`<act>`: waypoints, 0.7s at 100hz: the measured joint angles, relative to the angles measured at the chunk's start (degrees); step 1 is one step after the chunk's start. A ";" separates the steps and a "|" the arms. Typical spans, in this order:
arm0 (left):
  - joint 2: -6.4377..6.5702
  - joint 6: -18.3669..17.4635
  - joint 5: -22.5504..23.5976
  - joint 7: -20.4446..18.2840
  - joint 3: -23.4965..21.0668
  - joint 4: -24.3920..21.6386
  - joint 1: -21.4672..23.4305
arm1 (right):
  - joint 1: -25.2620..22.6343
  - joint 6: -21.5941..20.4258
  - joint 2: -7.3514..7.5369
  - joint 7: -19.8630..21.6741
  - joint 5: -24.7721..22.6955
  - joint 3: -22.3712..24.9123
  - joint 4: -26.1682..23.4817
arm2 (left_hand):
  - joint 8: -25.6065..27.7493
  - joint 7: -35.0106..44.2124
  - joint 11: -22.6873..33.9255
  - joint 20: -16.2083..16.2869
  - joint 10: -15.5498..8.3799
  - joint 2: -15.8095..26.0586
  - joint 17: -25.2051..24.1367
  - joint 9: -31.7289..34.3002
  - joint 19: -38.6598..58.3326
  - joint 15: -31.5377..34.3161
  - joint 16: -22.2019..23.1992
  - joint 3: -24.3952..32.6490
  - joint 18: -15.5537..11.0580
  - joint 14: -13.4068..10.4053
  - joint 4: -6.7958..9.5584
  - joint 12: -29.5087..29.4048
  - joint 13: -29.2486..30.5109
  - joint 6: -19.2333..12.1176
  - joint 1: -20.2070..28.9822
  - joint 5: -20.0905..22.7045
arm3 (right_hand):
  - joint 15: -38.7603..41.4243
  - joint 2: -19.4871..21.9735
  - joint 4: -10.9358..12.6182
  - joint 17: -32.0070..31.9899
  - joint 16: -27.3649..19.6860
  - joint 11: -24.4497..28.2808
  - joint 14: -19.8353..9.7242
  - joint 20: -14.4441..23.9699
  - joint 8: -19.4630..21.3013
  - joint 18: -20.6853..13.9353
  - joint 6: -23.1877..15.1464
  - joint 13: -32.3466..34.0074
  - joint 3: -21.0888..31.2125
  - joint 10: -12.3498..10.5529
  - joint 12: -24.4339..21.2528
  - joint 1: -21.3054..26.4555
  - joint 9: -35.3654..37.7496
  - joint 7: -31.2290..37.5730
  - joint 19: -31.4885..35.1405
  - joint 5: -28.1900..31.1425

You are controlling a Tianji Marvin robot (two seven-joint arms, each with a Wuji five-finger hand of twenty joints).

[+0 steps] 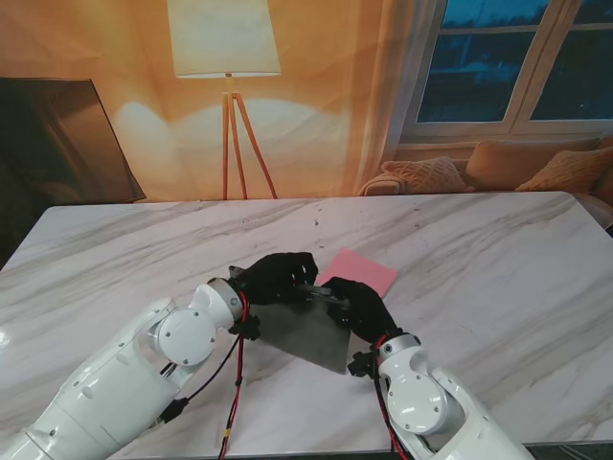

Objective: Collect documents into a storage pouch

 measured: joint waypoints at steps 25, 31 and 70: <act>-0.34 -2.36 1.22 1.21 0.97 0.94 -0.29 | -0.16 -0.20 -0.18 -0.43 0.54 -0.06 0.04 | -13.03 -7.76 7.26 2.92 -2.03 -0.07 2.82 5.46 3.41 7.47 4.47 -0.02 0.37 -0.96 0.29 5.89 3.57 -3.46 -0.51 4.98 | 0.00 -0.08 -0.39 1.63 0.00 1.90 -0.57 -0.78 0.00 -0.05 0.78 2.09 -0.55 0.82 0.00 -0.02 0.61 3.32 0.02 0.70; -0.44 -2.77 1.31 2.23 1.38 1.40 -0.49 | -0.24 -0.19 -0.19 -0.49 0.58 -0.03 0.04 | -17.47 -7.94 8.07 3.65 -2.07 -0.08 3.32 5.43 3.55 8.18 4.70 -0.29 0.62 -0.99 0.17 5.90 4.14 -3.46 -0.57 7.82 | 0.00 -0.09 -0.40 1.79 0.00 2.08 -0.58 -0.92 -0.04 -0.05 1.48 2.12 -0.62 0.96 0.00 -0.02 1.22 3.65 0.02 0.73; -0.91 -2.29 0.84 1.94 0.93 1.18 -0.14 | -0.45 0.29 -0.20 -0.16 1.37 0.42 0.05 | -28.02 -12.28 6.36 5.58 -1.85 8.01 -0.43 5.31 2.47 8.11 5.58 -12.36 0.53 -0.99 -0.32 6.81 1.71 -1.83 6.01 13.73 | 0.00 -0.09 -0.50 3.00 -0.03 2.72 -0.82 -1.32 -2.84 -0.05 1.75 2.79 -1.68 0.47 0.00 -1.36 3.19 4.92 0.04 0.79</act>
